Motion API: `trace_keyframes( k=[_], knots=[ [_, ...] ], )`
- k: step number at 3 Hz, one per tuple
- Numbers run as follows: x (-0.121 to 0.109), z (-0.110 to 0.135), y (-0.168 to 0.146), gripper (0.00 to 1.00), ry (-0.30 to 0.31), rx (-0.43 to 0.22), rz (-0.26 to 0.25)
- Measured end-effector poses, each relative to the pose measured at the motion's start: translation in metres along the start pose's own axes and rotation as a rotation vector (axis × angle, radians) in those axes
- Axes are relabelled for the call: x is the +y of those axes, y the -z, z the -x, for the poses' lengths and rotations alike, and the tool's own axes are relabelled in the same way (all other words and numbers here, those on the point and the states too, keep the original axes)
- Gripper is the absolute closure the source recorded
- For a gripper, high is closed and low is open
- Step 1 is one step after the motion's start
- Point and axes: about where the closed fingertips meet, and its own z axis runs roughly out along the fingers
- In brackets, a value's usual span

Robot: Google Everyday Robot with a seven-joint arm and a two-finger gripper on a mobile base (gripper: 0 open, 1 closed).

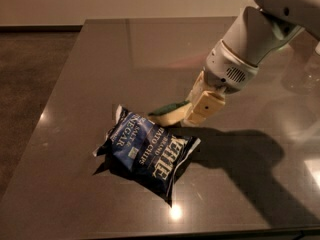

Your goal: Move sponge near blue chip bag

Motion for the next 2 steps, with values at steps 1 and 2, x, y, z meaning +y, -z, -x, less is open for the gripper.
trace_keyframes(
  k=[1,2],
  knots=[
    [-0.0017,0.0027,-0.0002,0.00,0.003,-0.005,-0.006],
    [-0.0019,0.0033,-0.0002,0.00,0.004,-0.006,-0.008]
  ],
)
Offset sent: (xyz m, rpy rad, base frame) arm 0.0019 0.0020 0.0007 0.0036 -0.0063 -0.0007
